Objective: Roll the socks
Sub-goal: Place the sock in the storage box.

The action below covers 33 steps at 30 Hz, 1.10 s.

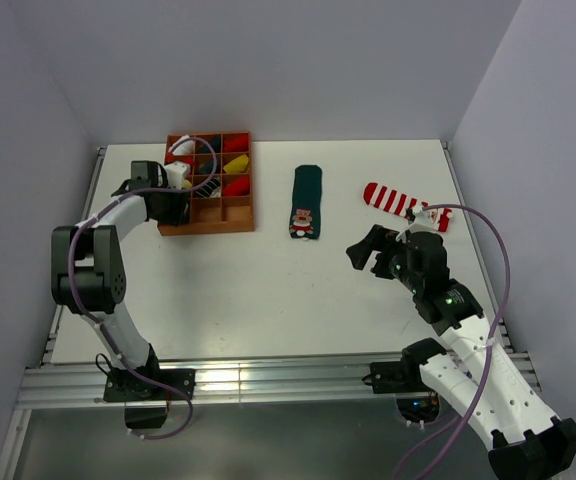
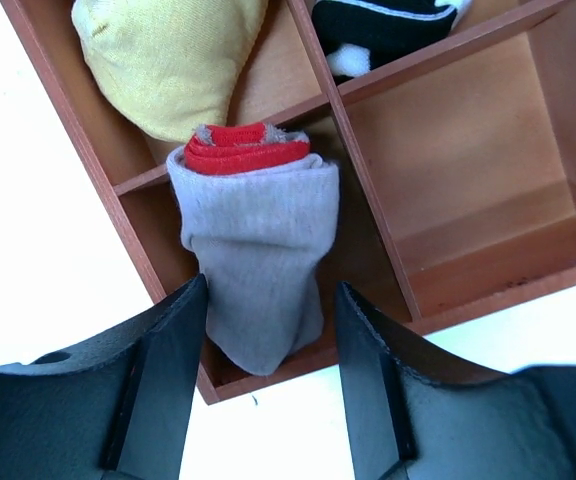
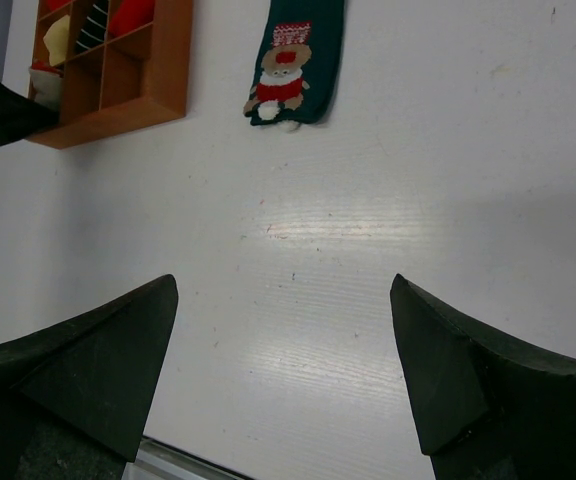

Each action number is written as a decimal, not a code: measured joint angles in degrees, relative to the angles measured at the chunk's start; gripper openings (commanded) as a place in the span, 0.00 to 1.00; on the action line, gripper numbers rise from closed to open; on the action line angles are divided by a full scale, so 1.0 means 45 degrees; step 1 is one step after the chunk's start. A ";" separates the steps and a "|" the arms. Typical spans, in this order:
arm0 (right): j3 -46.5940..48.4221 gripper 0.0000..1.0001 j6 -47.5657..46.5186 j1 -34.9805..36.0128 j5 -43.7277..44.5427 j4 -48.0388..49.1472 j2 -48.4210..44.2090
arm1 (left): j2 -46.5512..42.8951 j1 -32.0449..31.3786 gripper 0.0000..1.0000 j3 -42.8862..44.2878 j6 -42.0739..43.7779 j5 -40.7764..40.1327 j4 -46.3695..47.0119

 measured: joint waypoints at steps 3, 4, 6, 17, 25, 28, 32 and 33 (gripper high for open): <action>0.0000 0.94 0.0000 0.0000 -0.0005 0.0000 0.0000 | -0.0185 0.0000 0.59 -0.0058 -0.0112 0.0146 -0.0078; 0.0000 0.93 0.0000 0.0000 -0.0005 0.0000 0.0000 | -0.0282 0.0000 0.60 -0.0112 -0.0126 0.0209 -0.0087; 0.0000 0.93 0.0000 0.0000 -0.0010 0.0000 0.0000 | -0.0559 0.0000 0.59 -0.0253 -0.0180 0.0287 -0.0078; 0.0000 0.93 0.0005 0.0000 -0.0029 -0.0005 0.0000 | -0.1982 0.0000 0.44 -0.0699 -0.1870 0.0539 0.2001; 0.0000 0.93 0.0005 0.0000 -0.0034 -0.0005 -0.0005 | -0.1311 0.0000 0.32 -0.0695 -0.3089 -0.0306 0.2895; 0.0000 0.93 0.0005 0.0000 -0.0039 0.0000 -0.0005 | -0.0957 0.0000 0.31 -0.0695 -0.3259 -0.0709 0.2885; 0.0000 0.93 0.0010 0.0000 -0.0087 0.0000 -0.0005 | -0.0495 0.0000 0.30 -0.0685 -0.3390 -0.1005 0.2890; 0.0000 0.93 0.0010 0.0000 -0.0117 0.0000 -0.0005 | -0.0345 0.0000 0.29 -0.0680 -0.3400 -0.1044 0.2885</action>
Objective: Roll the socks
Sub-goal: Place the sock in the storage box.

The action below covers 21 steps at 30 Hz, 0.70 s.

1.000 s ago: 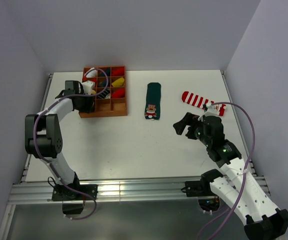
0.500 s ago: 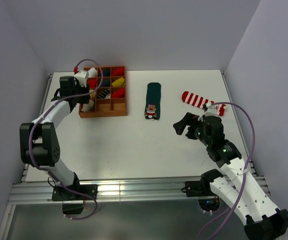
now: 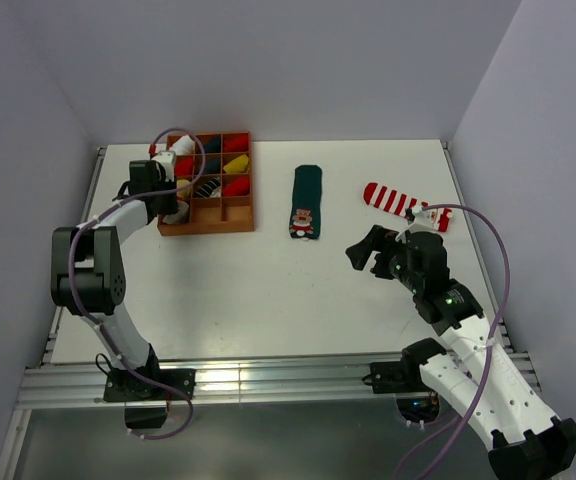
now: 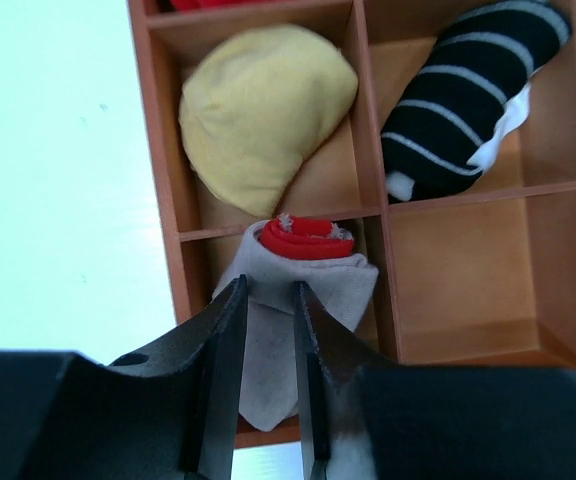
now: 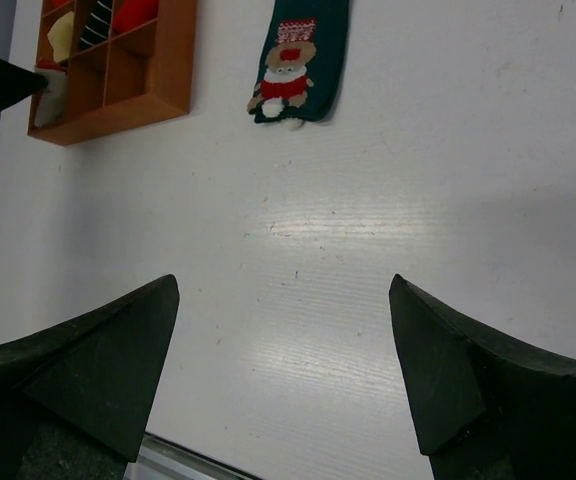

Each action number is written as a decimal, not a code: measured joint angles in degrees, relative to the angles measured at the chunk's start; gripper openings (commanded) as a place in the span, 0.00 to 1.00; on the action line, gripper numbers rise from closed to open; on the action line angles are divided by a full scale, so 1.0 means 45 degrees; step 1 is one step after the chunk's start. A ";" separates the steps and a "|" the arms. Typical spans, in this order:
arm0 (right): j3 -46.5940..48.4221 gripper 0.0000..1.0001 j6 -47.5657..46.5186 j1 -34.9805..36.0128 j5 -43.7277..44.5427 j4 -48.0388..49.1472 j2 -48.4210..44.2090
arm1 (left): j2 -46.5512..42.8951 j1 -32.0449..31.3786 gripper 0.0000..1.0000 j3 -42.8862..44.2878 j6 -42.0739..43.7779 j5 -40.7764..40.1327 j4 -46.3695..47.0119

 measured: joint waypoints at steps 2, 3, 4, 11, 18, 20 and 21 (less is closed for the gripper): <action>0.0000 0.93 0.0000 0.0000 -0.0024 0.0000 0.0000 | 0.0272 0.0000 0.29 0.0005 -0.0049 -0.0005 -0.0010; 0.0000 0.93 0.0000 0.0000 -0.0024 0.0000 0.0000 | 0.0345 0.0000 0.29 0.0005 -0.0058 -0.0005 -0.0010; 0.0000 0.93 0.0005 0.0000 -0.0024 0.0000 0.0000 | 0.0398 0.0000 0.29 0.0005 -0.0078 0.0019 -0.0010; -0.0029 0.92 0.0102 0.0000 -0.0170 0.0044 0.0024 | 0.0777 0.0000 0.32 0.0117 -0.0083 0.0253 -0.0010; -0.0515 0.92 0.0136 0.0000 -0.0262 0.0277 0.0170 | 0.1579 0.0000 0.36 0.1297 -0.0073 0.0340 -0.1180; -0.0690 0.92 0.0121 0.0000 -0.0325 0.0369 0.0194 | 0.1554 0.0005 0.40 0.1316 -0.0078 0.0335 -0.1263; -0.0767 0.92 0.0102 0.0000 -0.0389 0.0432 0.0199 | 0.1520 0.0010 0.42 0.1316 -0.0073 0.0325 -0.1277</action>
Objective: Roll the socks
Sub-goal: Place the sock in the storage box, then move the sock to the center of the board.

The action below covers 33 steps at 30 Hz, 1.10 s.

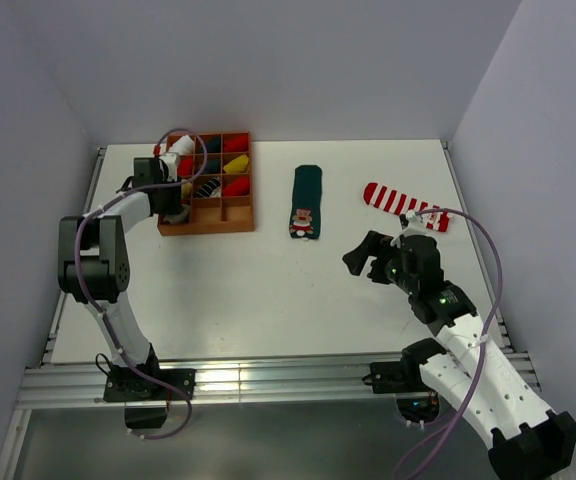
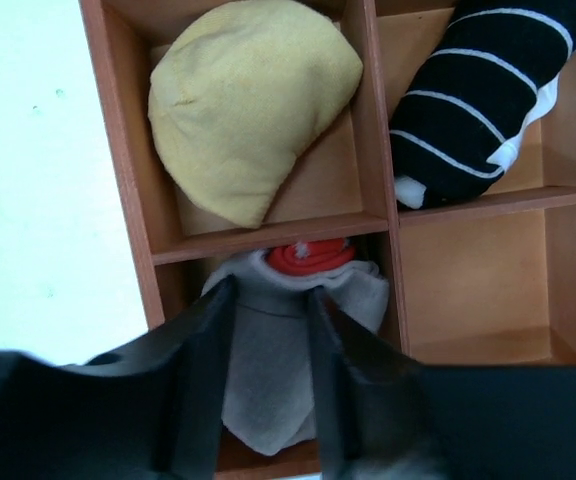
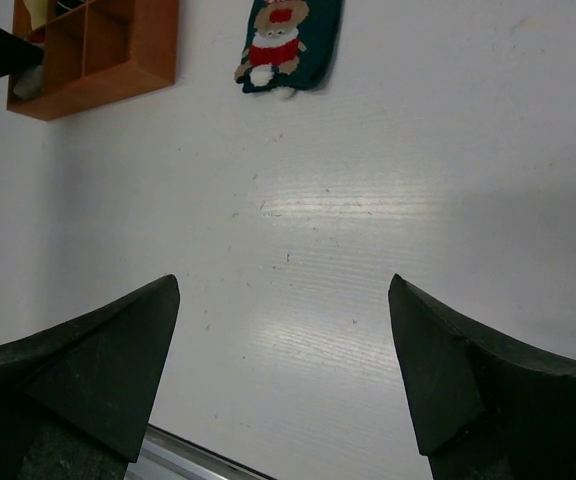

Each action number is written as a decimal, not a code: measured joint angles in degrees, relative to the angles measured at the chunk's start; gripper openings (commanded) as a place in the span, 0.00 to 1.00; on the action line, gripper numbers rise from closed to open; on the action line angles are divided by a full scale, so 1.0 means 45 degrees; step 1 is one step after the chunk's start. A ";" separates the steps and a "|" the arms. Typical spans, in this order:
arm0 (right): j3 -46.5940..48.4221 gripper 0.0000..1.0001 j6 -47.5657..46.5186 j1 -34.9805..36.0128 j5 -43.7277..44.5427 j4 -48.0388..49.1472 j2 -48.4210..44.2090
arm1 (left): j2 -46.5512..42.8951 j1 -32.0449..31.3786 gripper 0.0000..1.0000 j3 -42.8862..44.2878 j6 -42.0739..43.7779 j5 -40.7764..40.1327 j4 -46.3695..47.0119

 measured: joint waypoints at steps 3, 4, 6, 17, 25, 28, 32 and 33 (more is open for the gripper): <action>-0.0102 0.92 -0.0039 0.0000 -0.0097 0.0189 0.0000 | -0.0238 0.0029 0.48 0.0000 -0.0015 -0.0058 -0.0243; -0.0097 0.92 -0.0068 0.0000 -0.0107 0.0301 0.0005 | -0.0389 0.0029 0.50 0.0000 -0.0053 -0.0073 -0.0413; -0.0097 0.90 -0.0126 0.0000 -0.0112 0.0534 0.0068 | -0.0869 0.0024 0.52 0.0000 -0.0311 -0.0078 -0.0840; 0.1894 0.81 -0.0656 0.0160 0.0306 0.1302 0.4177 | -0.7397 0.0010 0.75 -0.0209 -0.2861 -0.0588 -0.1739; 0.5265 0.69 -0.1375 0.0777 0.1379 0.1603 0.8728 | -1.2429 0.0000 0.99 -0.2055 -0.4381 -0.2278 -0.1914; 0.6781 0.64 -0.1817 0.0971 0.1889 0.1559 1.0822 | -1.3410 -0.0005 0.99 -0.3094 -0.4906 -0.2637 -0.2273; 0.8223 0.57 -0.2419 0.1341 0.2467 0.1360 1.3270 | -1.4022 -0.0539 1.00 -0.4211 -0.5304 -0.3016 -0.2618; 0.8539 0.55 -0.2579 0.1438 0.2613 0.1224 1.3804 | -1.4105 -0.0743 0.99 -0.4444 -0.5338 -0.3070 -0.2662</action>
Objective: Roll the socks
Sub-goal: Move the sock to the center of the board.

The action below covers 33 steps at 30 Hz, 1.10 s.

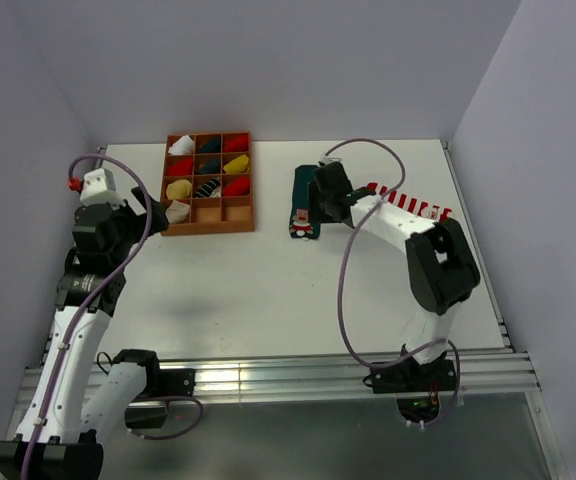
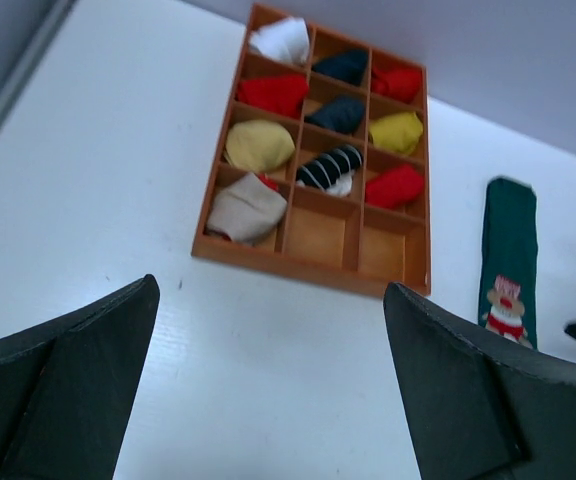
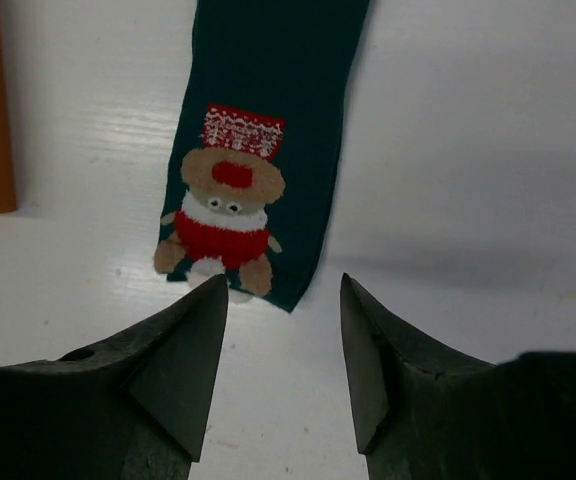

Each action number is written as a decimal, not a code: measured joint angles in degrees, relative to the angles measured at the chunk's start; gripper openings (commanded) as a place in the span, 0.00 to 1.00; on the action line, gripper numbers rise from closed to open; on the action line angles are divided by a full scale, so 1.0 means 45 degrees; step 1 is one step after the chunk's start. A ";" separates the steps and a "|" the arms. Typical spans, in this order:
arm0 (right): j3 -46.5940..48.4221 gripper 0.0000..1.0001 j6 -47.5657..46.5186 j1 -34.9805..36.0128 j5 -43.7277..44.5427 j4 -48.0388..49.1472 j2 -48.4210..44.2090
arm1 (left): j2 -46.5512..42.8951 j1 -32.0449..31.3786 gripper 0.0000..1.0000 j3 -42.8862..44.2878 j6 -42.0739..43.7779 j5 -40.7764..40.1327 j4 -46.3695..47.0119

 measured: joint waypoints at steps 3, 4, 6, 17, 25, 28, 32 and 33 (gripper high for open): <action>0.1054 0.52 -0.0393 0.0287 0.0437 -0.0432 0.1413 | -0.0189 -0.0593 0.99 -0.0787 -0.0126 -0.0131 -0.0024; 0.1389 0.52 -0.0500 0.0393 0.0563 -0.0529 0.1851 | -0.0204 -0.0729 0.99 -0.0996 -0.0204 -0.0272 -0.0068; 0.1787 0.50 -0.0631 0.0607 0.0767 -0.0602 0.2472 | -0.0189 -0.0933 0.99 -0.1307 -0.0253 -0.0588 -0.0146; 0.0947 0.48 0.1778 0.2399 0.1676 -0.0976 0.2822 | 0.0005 -0.1996 0.99 -0.1554 -0.0219 -0.2050 -0.0364; 0.0811 0.50 0.3623 0.6290 0.1404 -0.2492 0.2176 | 0.0092 -0.2312 0.99 -0.1554 -0.0214 -0.2375 -0.0636; 0.0942 0.51 0.3133 0.6494 0.1292 -0.3007 0.1530 | 0.0126 -0.2341 0.99 -0.1554 -0.0214 -0.2375 -0.0709; 0.2064 0.51 0.1885 0.5236 0.1370 -0.2977 0.1146 | 0.0214 -0.2341 0.99 -0.1554 -0.0214 -0.2375 -0.0733; 0.2341 0.51 0.1496 0.4736 0.1326 -0.2720 0.1146 | 0.0238 -0.2341 0.99 -0.1554 -0.0214 -0.2375 -0.0738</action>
